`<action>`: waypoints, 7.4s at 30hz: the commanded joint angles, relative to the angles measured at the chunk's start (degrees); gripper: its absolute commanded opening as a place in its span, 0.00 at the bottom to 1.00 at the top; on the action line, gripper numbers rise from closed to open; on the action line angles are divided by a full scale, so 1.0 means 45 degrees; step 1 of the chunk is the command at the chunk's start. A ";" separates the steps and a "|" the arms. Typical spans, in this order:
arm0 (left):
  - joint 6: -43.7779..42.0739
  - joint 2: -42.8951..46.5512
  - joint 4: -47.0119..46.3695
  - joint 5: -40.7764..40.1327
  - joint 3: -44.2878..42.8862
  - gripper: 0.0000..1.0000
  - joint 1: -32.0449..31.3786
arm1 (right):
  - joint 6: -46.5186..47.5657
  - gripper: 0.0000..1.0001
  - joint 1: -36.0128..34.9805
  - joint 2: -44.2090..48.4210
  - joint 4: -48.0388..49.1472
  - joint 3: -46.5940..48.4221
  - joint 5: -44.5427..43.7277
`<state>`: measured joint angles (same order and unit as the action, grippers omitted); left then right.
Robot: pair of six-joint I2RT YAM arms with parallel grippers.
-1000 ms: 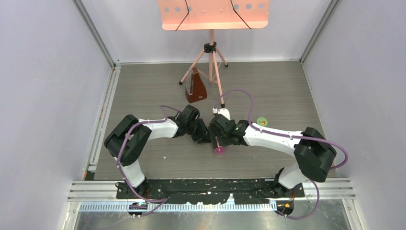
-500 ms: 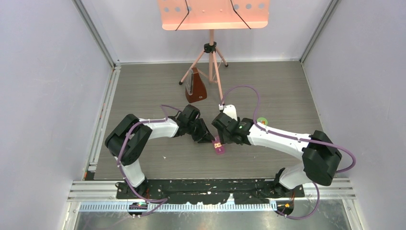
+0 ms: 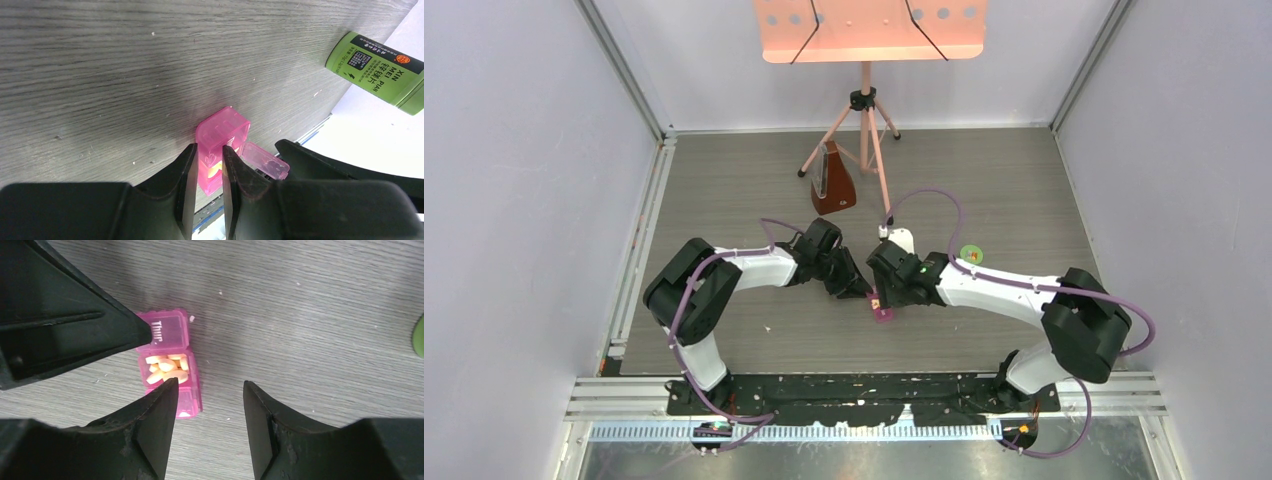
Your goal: Sort the pills into containers
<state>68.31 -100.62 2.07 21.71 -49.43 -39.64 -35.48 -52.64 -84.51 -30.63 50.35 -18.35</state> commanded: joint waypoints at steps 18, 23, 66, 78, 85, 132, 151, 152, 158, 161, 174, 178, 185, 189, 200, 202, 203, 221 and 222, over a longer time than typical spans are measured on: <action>-0.0649 -0.0687 0.1865 -0.1193 0.0320 0.24 -0.0064 | 0.1100 0.57 0.0194 -0.1079 0.1295 0.0378 0.1830; -0.0631 -0.0707 0.1868 -0.1184 0.0301 0.24 -0.0064 | 0.1355 0.59 0.0194 -0.0951 0.1344 0.0378 0.2202; -0.0639 -0.0804 0.1825 -0.1123 0.0320 0.24 -0.0056 | 0.0826 0.60 0.0361 -0.0147 0.0739 0.0606 0.1706; -0.0650 -0.0844 0.1748 -0.1095 0.0339 0.24 -0.0051 | 0.0471 0.52 0.0740 0.0579 -0.0185 0.0593 0.1168; -0.0631 -0.0843 0.1747 -0.1070 0.0340 0.24 -0.0051 | 0.0589 0.46 0.0736 0.0286 -0.0218 0.0522 0.1584; -0.0618 -0.0883 0.1711 -0.1036 0.0357 0.23 -0.0020 | 0.0427 0.54 0.0823 0.0832 -0.0085 0.0697 0.1339; -0.0640 -0.0863 0.1728 -0.1056 0.0360 0.23 -0.0022 | 0.0548 0.53 0.0858 -0.1024 0.0752 0.0840 0.2028; -0.0646 -0.0863 0.1738 -0.1056 0.0359 0.23 -0.0020 | 0.0455 0.53 0.0858 -0.1037 0.0704 0.0813 0.1856; -0.0695 -0.0843 0.1806 -0.1061 0.0321 0.23 0.0031 | 0.0341 0.54 0.0858 -0.0732 0.0529 0.0779 0.1897; -0.0698 -0.0863 0.1807 -0.1045 0.0320 0.23 0.0038 | 0.0370 0.57 0.0873 -0.0106 0.0455 0.0763 0.2081; -0.0650 -0.0865 0.1690 -0.1022 0.0398 0.23 0.0039 | -0.0129 0.53 0.2742 0.2870 -0.1272 0.0183 0.2108; -0.0634 -0.0865 0.1669 -0.1110 0.0415 0.23 0.0022 | 0.0170 0.45 0.2907 0.2337 -0.1465 0.0122 0.2121; -0.0605 -0.0861 0.1628 -0.1036 0.0447 0.23 0.0024 | 0.0502 0.39 0.2924 0.1022 -0.0406 0.0123 0.3065; -0.0596 -0.0846 0.1674 -0.1055 0.0418 0.24 0.0038 | 0.0768 0.45 0.2919 0.0346 0.0485 0.0161 0.4433; -0.0649 -0.0917 0.1691 -0.1014 0.0379 0.23 0.0038 | 0.0283 0.50 0.2909 0.0388 0.2336 -0.0976 0.6289; -0.0647 -0.0940 0.1690 -0.1014 0.0360 0.23 0.0031 | 0.0304 0.50 0.2912 0.0324 0.2345 -0.1062 0.6319; -0.0644 -0.0953 0.1687 -0.1022 0.0359 0.23 0.0016 | 0.0385 0.50 0.2901 0.0255 0.2349 -0.1066 0.6337; -0.1182 -0.0479 0.1585 -0.1044 0.0340 0.29 0.0007 | 0.0418 0.40 0.2194 -0.0752 0.1410 -0.0749 0.4184; -0.1314 -0.0358 0.1573 -0.1064 0.0340 0.31 0.0001 | 0.0353 0.39 0.2179 -0.0688 0.1449 -0.0786 0.4160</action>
<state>67.13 -101.14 1.93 23.05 -49.71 -39.27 -33.21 -42.35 -86.78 -22.46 46.98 5.76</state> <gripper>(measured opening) 0.259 0.404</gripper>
